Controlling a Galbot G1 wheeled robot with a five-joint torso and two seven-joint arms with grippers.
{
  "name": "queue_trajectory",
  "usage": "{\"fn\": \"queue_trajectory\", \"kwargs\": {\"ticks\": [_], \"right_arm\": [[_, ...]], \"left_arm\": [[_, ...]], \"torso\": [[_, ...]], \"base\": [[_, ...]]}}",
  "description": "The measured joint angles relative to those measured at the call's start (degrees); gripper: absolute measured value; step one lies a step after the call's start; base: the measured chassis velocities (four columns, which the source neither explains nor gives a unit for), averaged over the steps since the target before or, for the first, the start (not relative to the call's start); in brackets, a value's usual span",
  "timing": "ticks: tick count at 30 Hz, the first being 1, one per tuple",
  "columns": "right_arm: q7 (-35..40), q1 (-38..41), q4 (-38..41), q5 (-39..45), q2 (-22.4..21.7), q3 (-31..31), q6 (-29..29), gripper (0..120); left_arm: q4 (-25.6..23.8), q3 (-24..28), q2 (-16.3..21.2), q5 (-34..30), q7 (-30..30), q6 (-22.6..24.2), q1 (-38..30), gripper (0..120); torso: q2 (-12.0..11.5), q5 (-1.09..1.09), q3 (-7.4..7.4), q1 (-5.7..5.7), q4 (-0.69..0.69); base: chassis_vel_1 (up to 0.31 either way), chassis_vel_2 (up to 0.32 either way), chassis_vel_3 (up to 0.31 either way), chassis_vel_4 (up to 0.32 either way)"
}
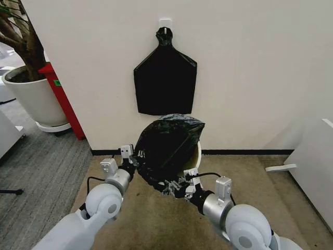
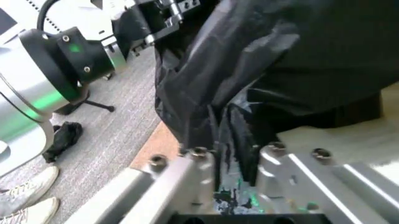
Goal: Place the garbage bag over the trash bin.
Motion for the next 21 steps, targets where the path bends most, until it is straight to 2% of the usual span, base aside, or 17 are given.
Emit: {"fn": "queue_trajectory", "kwargs": {"ticks": [11,21], "right_arm": [[1.45,-1.59,2.28,0.54,-0.63,1.54,0.47,0],[8.85,-5.47,3.44,2.2,-1.18,4.86,-0.88,0]], "left_arm": [[2.31,-0.34,-0.49,-3.4,-1.33,0.0,-2.93,1],[4.16,-0.52,-2.05,-8.73,-4.18,0.04,-5.87,1]], "torso": [[0.0,0.0,0.0,0.0,0.0],[0.0,0.0,0.0,0.0,-0.01]], "base": [[0.0,0.0,0.0,0.0],[0.0,0.0,0.0,0.0]]}}
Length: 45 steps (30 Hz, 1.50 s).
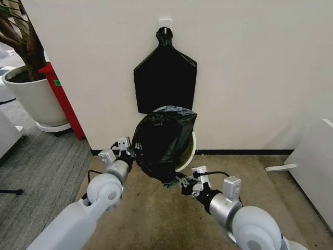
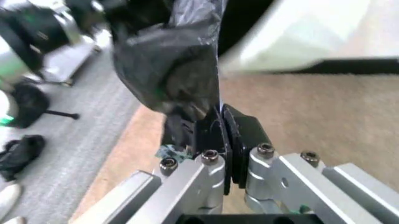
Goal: Place the garbage bag over the trash bin.
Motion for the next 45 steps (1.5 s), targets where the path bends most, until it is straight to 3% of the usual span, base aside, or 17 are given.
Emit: {"fn": "queue_trajectory", "kwargs": {"ticks": [8,14,26,34,45], "right_arm": [[5.73,-1.75,-0.57,2.23,1.68,0.76,-1.46,0],[8.64,-0.13,-5.85,3.09,3.18,1.16,-1.16,0],[6.57,2.7,-15.35,-0.05,5.83,1.52,0.82,0],[3.62,2.33,-17.21,-4.74,6.36,1.46,2.03,0],[-5.09,-3.87,-10.79,-11.87,3.63,4.37,9.5,41]], "left_arm": [[0.29,-0.69,-0.43,-3.59,-1.54,0.0,-1.3,1],[-0.45,-0.77,-0.52,-5.47,-2.1,0.36,-1.16,1],[-1.44,-0.96,-0.39,-9.75,-3.94,1.45,-0.98,1],[-1.12,-0.95,-0.49,-10.46,-4.16,2.26,-1.0,1],[3.74,-0.85,-0.21,-8.36,-2.01,0.64,-3.02,1]], "torso": [[0.0,0.0,0.0,0.0,0.0],[0.0,0.0,0.0,0.0,0.01],[0.0,0.0,0.0,0.0,0.01],[0.0,0.0,0.0,0.0,0.01],[0.0,0.0,0.0,0.0,0.01]], "base": [[0.0,0.0,0.0,0.0],[0.0,0.0,0.0,0.0],[0.0,0.0,0.0,0.0],[0.0,0.0,0.0,0.0],[0.0,0.0,0.0,0.0]]}}
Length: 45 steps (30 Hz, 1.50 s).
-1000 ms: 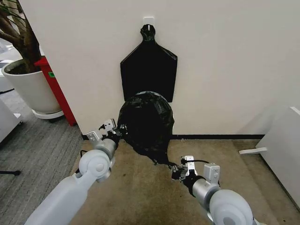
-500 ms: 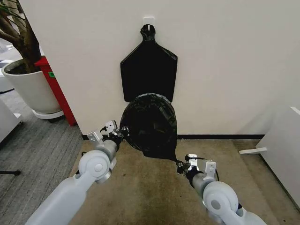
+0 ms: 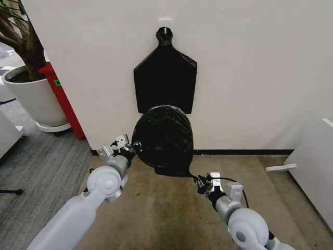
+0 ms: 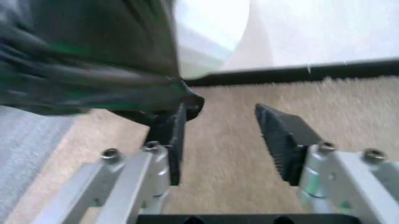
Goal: Place the garbage bag over the trash bin.
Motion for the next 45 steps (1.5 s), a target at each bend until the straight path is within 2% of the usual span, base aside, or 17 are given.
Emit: {"fn": "queue_trajectory", "kwargs": {"ticks": [8,10,11,14,17,20,22,24,25,30,34,45], "right_arm": [[-3.93,-1.22,5.59,2.08,-1.6,6.21,0.95,65],[-4.15,0.62,8.87,8.06,-3.56,10.92,-0.68,78],[-4.15,0.62,8.87,8.06,-3.56,10.92,-0.68,78],[-5.73,6.99,9.54,21.22,-8.72,17.67,-4.41,90],[-5.93,13.54,6.32,30.32,-12.66,18.46,-6.67,99],[-6.19,17.79,3.44,34.75,-14.27,17.37,-8.68,100],[-5.02,24.22,-0.01,41.95,-15.53,14.17,-12.79,100],[-2.33,29.71,-2.24,48.81,-15.66,11.42,-16.35,100],[-2.33,29.71,-2.24,48.81,-15.66,11.42,-16.35,100],[2.75,33.76,-3.56,59.96,-15.05,10.57,-20.71,100],[3.66,33.31,-2.87,61.08,-14.91,10.85,-20.98,100],[3.23,30.42,-2.09,57.28,-14.15,10.58,-20.65,100]], "left_arm": [[1.68,0.16,0.54,1.05,1.86,-0.02,-0.73,1],[1.77,0.16,1.1,1.71,3.43,0.15,-0.48,1],[1.77,0.16,1.1,1.71,3.43,0.15,-0.48,1],[1.81,0.33,2.53,5.76,8.3,-0.09,0.79,1],[1.82,0.66,3.51,9.9,12.76,-1.6,2.13,1],[1.81,0.84,4.04,12.34,15.75,-3.11,3.03,1],[1.81,0.95,4.82,14.68,21.82,-6.32,4.52,1],[1.8,0.97,5.43,16.12,26.28,-9.31,5.51,1],[1.8,0.97,5.43,16.12,26.28,-9.31,5.51,1],[1.54,0.72,6.4,19.27,29.76,-12.61,6.37,1],[1.29,0.72,6.49,20.22,29.9,-12.81,6.59,1],[-0.41,0.34,6.89,21.59,29.66,-12.98,7.84,1]], "torso": [[0.0,0.01,0.0,0.0,-0.01],[0.0,0.01,0.0,0.0,0.0],[0.0,0.01,0.0,0.0,0.0],[0.0,0.01,0.0,0.0,-0.01],[0.0,0.0,0.01,0.0,0.01],[0.0,-0.01,0.0,0.0,0.0],[0.0,0.03,0.01,0.0,0.01],[0.0,-0.02,0.0,0.0,0.01],[0.0,-0.02,0.0,0.0,0.01],[0.0,0.0,0.01,0.0,0.01],[0.0,-0.01,0.0,0.0,0.0],[0.0,0.0,0.0,0.0,0.0]], "base": [[0.0,0.0,0.0,0.0],[0.0,0.0,0.0,0.0],[0.0,0.0,0.0,0.0],[0.0,0.0,0.0,0.0],[0.0,0.0,0.0,0.0],[0.0,0.0,0.0,0.0],[0.0,0.0,0.0,0.0],[0.0,0.0,0.0,0.0],[0.0,0.0,0.0,0.0],[0.0,0.0,0.0,0.0],[0.0,0.0,0.0,0.0],[0.0,0.0,0.0,0.0]]}}
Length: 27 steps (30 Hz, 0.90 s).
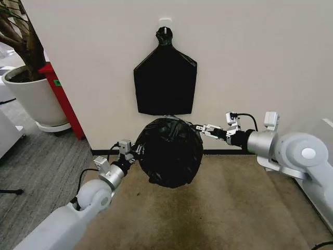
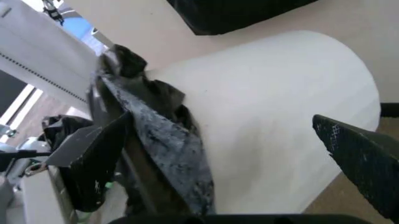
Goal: Place the garbage bag over the trash bin.
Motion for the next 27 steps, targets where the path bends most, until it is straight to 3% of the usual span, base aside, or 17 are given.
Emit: {"fn": "queue_trajectory", "kwargs": {"ticks": [17,27], "right_arm": [[-1.69,-1.18,-3.9,-9.48,0.36,-1.29,1.39,100],[-3.67,3.16,-9.33,-13.26,2.18,-3.71,1.39,100]], "left_arm": [[-3.18,-0.69,0.55,0.27,0.53,0.23,2.48,1],[-5.09,-0.94,0.88,0.08,2.01,0.3,4.16,1]], "torso": [[0.0,0.0,0.0,0.0,0.0],[0.0,0.0,0.0,0.0,0.01]], "base": [[0.0,0.0,0.0,0.0],[0.0,0.0,0.0,0.0]]}}
